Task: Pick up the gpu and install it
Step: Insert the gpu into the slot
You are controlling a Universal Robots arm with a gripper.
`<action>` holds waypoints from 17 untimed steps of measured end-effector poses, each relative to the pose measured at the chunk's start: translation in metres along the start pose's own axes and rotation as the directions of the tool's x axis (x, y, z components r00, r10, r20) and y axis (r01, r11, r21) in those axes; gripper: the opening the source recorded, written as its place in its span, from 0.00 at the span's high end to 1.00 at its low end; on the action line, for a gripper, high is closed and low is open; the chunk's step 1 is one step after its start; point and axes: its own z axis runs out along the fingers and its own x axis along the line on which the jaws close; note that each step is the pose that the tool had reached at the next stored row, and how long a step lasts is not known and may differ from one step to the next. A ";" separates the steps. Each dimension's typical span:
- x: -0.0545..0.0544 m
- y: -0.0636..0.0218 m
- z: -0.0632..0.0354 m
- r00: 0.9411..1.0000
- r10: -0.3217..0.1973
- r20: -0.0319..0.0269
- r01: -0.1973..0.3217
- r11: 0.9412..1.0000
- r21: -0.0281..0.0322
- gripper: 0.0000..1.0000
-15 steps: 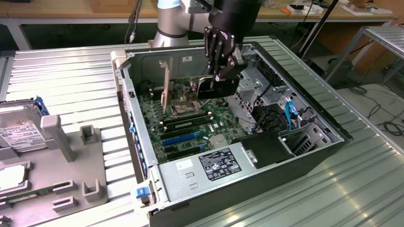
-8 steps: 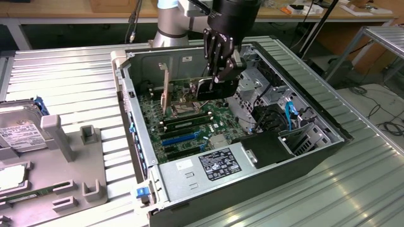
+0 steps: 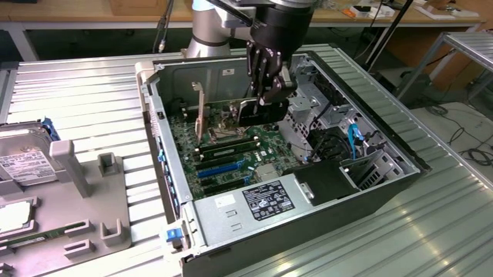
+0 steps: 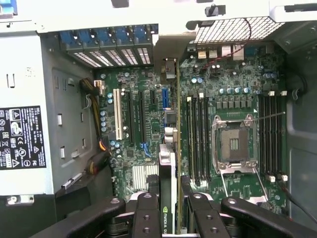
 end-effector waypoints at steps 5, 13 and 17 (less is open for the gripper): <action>0.000 0.0000 0.0073 1.000 0.000 0.000 0.000 1.000 0.002 0.73; 0.000 0.0011 0.0140 1.000 0.000 0.000 0.000 1.000 0.004 0.73; 0.000 0.0031 0.0172 1.000 0.000 0.000 0.000 1.000 0.008 0.73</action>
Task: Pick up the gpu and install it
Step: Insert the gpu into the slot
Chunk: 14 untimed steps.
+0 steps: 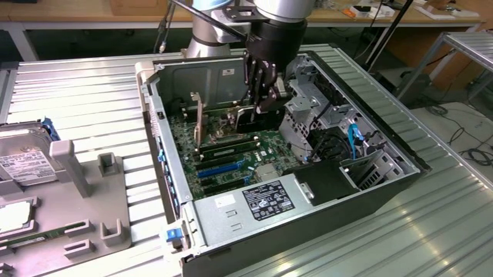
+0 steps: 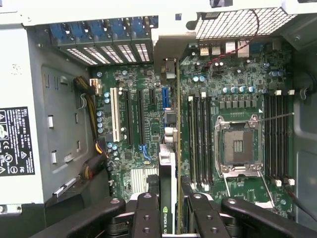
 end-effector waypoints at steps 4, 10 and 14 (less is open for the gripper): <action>0.000 0.0010 0.0023 1.000 0.000 0.000 0.000 1.000 0.002 0.73; 0.000 0.0019 0.0079 1.000 0.000 0.000 0.000 1.000 0.006 0.73; 0.000 0.0030 0.0138 1.000 0.000 0.000 0.000 1.000 0.007 0.73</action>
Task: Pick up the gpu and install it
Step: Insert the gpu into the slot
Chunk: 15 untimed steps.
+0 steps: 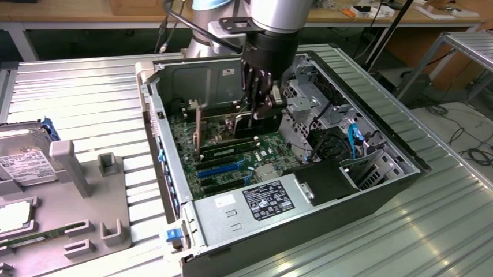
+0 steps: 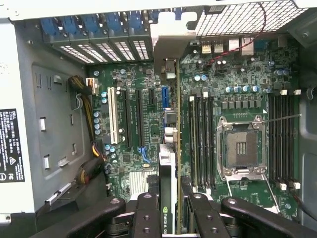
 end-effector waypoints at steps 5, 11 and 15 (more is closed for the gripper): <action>0.000 0.0029 0.0052 1.000 0.000 0.000 0.000 1.000 0.002 0.73; 0.000 0.0071 0.0114 1.000 0.000 0.000 0.000 1.000 0.004 0.73; 0.000 0.0098 0.0149 1.000 0.000 0.000 0.000 1.000 0.005 0.73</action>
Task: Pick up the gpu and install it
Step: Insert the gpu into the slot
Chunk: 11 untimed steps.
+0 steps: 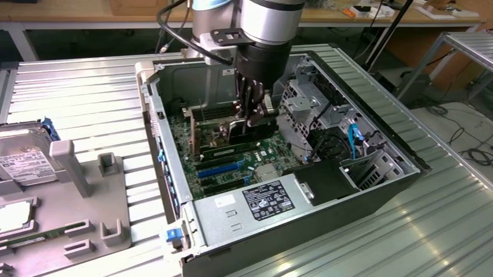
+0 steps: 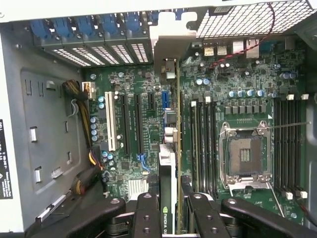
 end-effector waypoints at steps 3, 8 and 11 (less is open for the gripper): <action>0.000 0.0027 0.0033 1.000 0.000 0.000 0.000 1.000 0.001 0.73; 0.000 0.0074 0.0084 1.000 0.000 0.000 0.000 1.000 0.003 0.73; 0.000 0.0075 0.0111 1.000 0.000 0.000 0.000 1.000 0.005 0.73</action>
